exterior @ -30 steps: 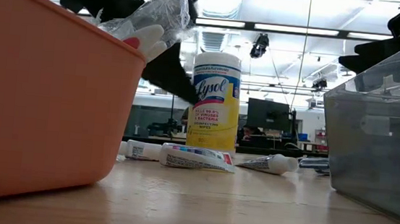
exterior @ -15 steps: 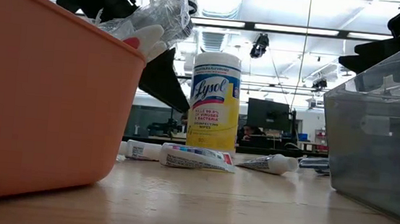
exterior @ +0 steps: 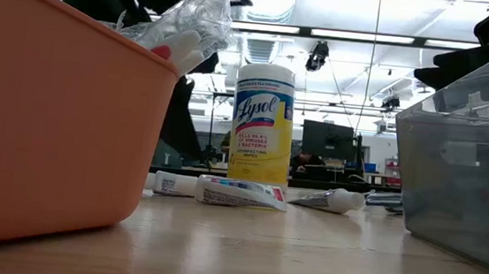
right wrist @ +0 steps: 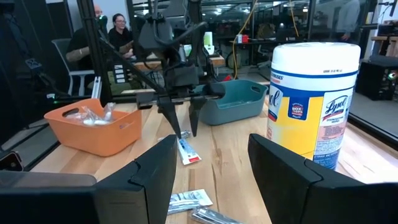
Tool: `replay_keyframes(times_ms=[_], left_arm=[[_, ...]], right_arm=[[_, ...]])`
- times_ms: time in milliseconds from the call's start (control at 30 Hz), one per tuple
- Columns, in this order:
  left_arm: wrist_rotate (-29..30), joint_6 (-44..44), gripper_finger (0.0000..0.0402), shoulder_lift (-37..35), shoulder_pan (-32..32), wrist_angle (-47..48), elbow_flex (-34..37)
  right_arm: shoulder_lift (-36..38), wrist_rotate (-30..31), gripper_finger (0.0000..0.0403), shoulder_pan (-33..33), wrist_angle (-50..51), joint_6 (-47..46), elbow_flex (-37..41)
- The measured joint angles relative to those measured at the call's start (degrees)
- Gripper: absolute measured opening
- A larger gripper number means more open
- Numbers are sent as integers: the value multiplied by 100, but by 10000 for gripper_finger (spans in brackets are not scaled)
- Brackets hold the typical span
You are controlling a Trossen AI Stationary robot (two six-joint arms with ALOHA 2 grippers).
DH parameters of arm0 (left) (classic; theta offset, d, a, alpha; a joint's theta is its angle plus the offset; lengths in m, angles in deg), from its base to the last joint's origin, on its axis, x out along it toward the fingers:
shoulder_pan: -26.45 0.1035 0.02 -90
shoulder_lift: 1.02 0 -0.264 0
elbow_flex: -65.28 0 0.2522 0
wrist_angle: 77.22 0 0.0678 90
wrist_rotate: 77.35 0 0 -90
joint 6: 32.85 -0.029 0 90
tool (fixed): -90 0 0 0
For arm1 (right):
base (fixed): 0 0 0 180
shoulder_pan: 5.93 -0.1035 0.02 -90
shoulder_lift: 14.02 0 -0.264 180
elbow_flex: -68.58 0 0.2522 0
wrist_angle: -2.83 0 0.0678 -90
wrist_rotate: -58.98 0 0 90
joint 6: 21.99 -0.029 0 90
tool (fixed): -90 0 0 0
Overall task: Pick & Place Travel size toiletries
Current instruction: Put the white toothpaste into the black bin
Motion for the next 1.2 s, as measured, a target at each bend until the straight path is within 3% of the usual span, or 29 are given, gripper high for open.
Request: replay_keyframes(times_ms=[867, 1033, 1200], left_arm=[[-482, 374, 145, 0, -2, 90, 373], [-391, 84, 145, 2, 2, 97, 451], [225, -380, 145, 2, 2, 92, 451]], right_arm=[[-1, 2, 196, 1, 0, 4, 0], [-2, 2, 196, 1, 0, -15, 0], [0, 1, 196, 0, 0, 1, 0]])
